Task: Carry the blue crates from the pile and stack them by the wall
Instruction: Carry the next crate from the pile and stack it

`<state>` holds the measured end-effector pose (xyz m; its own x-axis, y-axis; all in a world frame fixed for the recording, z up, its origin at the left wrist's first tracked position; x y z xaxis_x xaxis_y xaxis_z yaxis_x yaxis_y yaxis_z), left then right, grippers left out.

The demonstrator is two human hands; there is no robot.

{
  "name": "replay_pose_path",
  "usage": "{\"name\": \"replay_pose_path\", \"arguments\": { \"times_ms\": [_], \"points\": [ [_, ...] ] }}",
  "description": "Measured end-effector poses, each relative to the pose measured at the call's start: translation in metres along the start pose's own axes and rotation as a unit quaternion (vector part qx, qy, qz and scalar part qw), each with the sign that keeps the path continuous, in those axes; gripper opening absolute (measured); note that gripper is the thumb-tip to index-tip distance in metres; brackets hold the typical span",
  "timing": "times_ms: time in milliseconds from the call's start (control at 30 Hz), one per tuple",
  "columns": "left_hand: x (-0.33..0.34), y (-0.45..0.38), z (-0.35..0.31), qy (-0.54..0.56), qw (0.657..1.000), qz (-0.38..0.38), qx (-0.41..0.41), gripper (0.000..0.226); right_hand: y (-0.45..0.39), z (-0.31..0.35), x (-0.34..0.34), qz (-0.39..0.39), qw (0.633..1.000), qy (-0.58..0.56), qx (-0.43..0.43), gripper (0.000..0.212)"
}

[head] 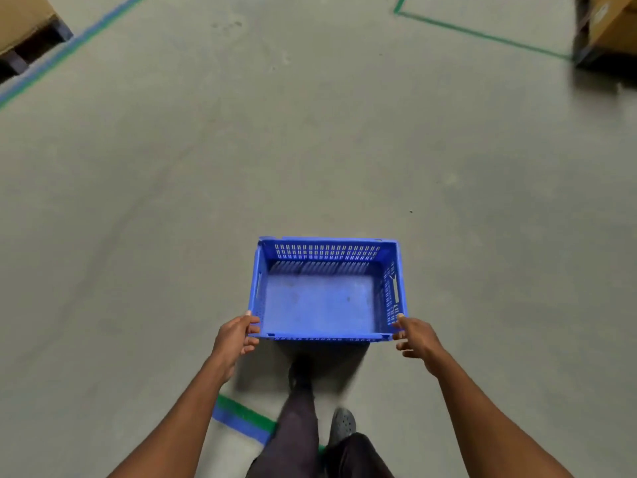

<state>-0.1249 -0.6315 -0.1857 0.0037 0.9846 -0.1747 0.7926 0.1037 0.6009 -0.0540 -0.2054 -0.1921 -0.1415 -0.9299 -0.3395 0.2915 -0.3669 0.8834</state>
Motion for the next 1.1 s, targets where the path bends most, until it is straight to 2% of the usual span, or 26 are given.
{"name": "replay_pose_path", "arguments": {
  "times_ms": [233,333,433,500,600,767,900,1033,1100],
  "points": [
    [-0.003,-0.146,0.021,-0.104,0.994,-0.021,-0.021,0.029,-0.133,0.046,-0.010,-0.078,0.995,0.050,0.023,0.044],
    [-0.005,-0.200,0.036,-0.192,0.981,-0.040,-0.004,0.047,-0.189,0.057,-0.016,-0.121,0.989,0.088,0.011,0.049],
    [0.005,-0.242,0.053,-0.222,0.975,-0.026,-0.012,0.070,-0.236,0.059,-0.017,-0.151,0.984,0.087,0.022,0.073],
    [0.011,-0.260,0.061,-0.233,0.972,-0.015,-0.006,0.081,-0.257,0.063,-0.010,-0.142,0.985,0.095,0.021,0.068],
    [0.009,-0.277,0.070,-0.214,0.976,-0.048,-0.006,0.080,-0.273,0.070,0.004,-0.120,0.992,0.049,0.014,0.062],
    [0.035,-0.288,0.091,-0.023,0.999,-0.027,-0.040,0.064,-0.293,0.065,0.018,-0.026,0.994,-0.103,0.032,0.062],
    [0.033,-0.293,0.092,-0.033,0.996,-0.072,-0.026,0.062,-0.292,0.064,0.019,0.012,0.992,-0.110,0.052,0.075],
    [0.020,-0.272,0.081,-0.031,0.996,-0.077,-0.027,0.059,-0.267,0.078,0.011,-0.003,0.994,-0.099,0.044,0.068],
    [0.013,-0.248,0.065,-0.011,0.998,-0.051,-0.025,0.059,-0.238,0.090,0.000,0.009,0.995,-0.092,0.023,0.070]
  ]
}}
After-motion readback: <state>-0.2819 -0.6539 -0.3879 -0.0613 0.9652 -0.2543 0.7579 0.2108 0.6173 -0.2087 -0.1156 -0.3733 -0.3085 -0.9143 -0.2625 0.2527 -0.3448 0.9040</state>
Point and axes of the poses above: each hand's wrist, its own y-axis away from the middle knuckle, its own x-axis out of the palm, z = x × y, the point moved 9 cm from there along -y, towards the middle knuckle, and after that the axes turned 13 degrees about x, right-handed, at the moved point
